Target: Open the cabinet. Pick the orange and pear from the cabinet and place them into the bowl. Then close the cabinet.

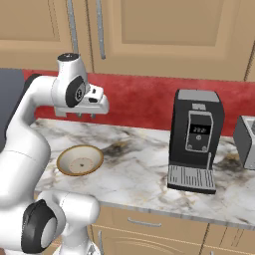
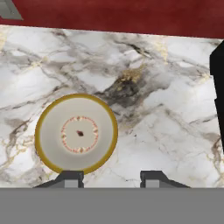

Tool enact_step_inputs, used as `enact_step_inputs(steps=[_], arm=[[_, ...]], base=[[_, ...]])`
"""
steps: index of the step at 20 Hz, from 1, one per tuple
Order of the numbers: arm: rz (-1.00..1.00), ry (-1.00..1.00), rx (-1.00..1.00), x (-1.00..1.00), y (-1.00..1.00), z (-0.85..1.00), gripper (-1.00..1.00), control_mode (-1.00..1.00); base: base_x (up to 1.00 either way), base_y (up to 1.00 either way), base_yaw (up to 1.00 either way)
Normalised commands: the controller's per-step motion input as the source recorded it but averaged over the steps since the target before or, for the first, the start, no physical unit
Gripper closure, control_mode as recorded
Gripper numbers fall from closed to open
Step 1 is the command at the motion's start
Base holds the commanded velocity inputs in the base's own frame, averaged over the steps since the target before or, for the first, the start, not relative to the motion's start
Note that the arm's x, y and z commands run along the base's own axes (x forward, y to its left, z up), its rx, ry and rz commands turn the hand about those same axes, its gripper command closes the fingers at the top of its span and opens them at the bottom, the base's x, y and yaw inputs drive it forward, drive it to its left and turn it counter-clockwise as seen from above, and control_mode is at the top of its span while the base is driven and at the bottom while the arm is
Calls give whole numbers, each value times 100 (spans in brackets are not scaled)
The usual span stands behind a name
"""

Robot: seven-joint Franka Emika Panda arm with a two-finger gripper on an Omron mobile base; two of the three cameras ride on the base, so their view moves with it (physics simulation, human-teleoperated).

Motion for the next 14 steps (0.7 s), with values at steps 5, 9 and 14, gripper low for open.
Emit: enact_step_inputs(steps=[5, 9, 14], arm=[[0, 0, 0, 1, 0, 0, -100, -100], [0, -18, 0, -9, -7, 1, -100, -100], [0, -39, 0, -39, -9, 8, -100, -100]], base=[[0, 0, 0], [0, 0, 0], [0, 0, 0]])
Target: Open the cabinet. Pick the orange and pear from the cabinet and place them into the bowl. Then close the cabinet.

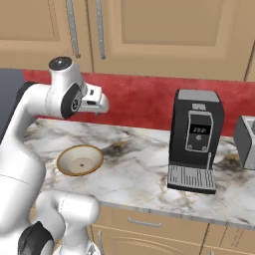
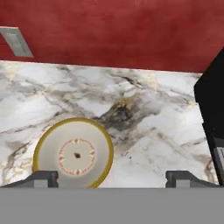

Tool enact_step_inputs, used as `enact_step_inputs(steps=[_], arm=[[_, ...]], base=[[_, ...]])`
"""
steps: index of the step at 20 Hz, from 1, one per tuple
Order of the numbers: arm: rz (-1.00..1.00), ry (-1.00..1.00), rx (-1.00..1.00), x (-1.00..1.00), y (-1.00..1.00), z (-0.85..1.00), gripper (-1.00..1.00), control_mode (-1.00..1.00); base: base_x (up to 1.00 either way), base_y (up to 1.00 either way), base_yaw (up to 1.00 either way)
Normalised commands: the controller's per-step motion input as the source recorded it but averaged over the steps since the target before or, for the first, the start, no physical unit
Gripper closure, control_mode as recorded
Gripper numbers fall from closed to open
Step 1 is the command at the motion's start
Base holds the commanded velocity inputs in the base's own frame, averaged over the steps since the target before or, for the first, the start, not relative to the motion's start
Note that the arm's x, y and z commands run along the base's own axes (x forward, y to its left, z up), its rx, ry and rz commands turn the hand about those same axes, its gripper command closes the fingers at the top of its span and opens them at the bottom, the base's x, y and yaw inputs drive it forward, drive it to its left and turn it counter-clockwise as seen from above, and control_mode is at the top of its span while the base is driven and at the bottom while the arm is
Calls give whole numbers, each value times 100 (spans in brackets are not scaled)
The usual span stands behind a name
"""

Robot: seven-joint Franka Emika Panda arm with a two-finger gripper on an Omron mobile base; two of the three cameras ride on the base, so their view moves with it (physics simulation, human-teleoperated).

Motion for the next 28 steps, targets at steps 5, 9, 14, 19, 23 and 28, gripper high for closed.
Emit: enact_step_inputs(steps=[5, 9, 14, 19, 23, 28], arm=[[0, -43, 0, -46, -11, 18, -100, -100], [0, -46, 0, -47, -4, 40, -100, -100], [0, -43, 0, -40, 0, 61, -100, -100], [0, -34, 0, -38, -6, 56, -100, -100], [0, -31, 1, -30, -9, 66, -100, -100], [0, -26, 0, -17, 0, 72, -100, -100]], base=[[0, 0, 0], [0, 0, 0], [0, 0, 0], [0, 0, 0], [0, 0, 0], [0, 0, 0]])
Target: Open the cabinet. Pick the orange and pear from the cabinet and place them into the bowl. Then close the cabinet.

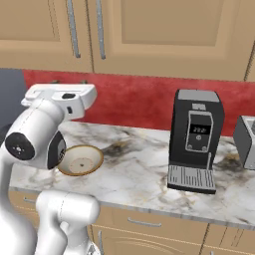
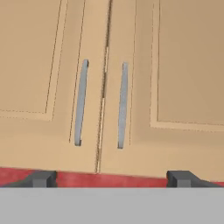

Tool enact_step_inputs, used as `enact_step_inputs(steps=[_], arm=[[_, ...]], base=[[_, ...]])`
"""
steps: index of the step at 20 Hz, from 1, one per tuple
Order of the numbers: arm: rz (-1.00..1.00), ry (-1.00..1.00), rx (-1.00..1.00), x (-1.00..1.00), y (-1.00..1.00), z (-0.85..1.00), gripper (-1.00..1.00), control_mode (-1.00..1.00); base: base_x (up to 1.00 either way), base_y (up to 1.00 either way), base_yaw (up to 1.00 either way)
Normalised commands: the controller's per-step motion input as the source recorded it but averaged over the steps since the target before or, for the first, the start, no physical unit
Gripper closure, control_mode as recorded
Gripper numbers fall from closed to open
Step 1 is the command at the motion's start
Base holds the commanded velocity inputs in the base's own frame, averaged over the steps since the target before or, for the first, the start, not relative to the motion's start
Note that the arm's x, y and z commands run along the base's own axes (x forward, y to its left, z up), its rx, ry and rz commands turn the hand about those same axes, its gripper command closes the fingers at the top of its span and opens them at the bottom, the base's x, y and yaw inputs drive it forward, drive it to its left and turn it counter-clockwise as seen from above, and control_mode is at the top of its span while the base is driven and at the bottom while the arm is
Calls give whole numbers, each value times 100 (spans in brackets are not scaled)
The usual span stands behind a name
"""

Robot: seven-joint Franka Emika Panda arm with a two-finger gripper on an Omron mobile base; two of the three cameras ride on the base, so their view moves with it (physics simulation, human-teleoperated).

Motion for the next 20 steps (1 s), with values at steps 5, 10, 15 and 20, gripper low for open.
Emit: enact_step_inputs(steps=[5, 10, 15, 20], arm=[[0, -25, 0, -6, 0, 64, -100, -100], [0, -12, 0, 0, -2, 49, -100, -100], [1, 2, 0, 5, -6, 12, -100, -100], [1, 6, 2, 27, -10, 0, -100, -100]], base=[[0, 0, 0], [0, 0, 0], [0, 0, 0], [0, 0, 0]])
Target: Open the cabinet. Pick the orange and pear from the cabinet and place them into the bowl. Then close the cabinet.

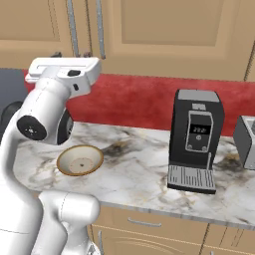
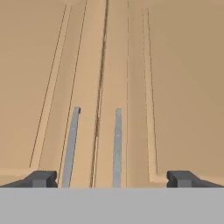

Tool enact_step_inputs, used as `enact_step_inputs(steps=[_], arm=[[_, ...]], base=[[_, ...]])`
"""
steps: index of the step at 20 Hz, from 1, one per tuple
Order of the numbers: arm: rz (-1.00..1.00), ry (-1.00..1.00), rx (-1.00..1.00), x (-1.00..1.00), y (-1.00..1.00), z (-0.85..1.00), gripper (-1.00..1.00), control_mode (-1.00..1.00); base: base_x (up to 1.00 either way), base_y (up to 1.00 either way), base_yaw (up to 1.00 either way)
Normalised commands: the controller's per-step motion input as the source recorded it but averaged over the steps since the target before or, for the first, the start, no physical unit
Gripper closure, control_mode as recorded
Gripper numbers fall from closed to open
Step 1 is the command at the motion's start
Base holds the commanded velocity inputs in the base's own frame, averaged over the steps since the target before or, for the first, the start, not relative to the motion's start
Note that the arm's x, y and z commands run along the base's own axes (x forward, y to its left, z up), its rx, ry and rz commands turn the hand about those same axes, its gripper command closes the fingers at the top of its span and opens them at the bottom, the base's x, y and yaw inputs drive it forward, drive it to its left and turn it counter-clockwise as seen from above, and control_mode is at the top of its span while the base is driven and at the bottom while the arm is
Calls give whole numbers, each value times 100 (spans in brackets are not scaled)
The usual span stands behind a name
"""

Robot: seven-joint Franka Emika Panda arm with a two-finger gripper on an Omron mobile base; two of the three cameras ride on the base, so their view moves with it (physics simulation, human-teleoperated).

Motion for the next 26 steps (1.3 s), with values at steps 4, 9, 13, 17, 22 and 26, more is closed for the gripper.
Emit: enact_step_inputs(steps=[4, 9, 13, 17, 22, 26], arm=[[0, 12, 0, 43, -1, 0, -100, -100], [0, 7, 0, 43, -7, 0, -100, -100], [0, 4, 3, 35, -21, 0, -100, -100], [0, 7, 4, 42, -24, 0, -100, -100], [0, 5, 3, 44, -10, 0, -100, -100], [0, 4, 0, 34, 4, 0, -100, -100]], base=[[0, 0, 0], [0, 0, 0], [0, 0, 0], [0, 0, 0], [0, 0, 0], [0, 0, 0]])
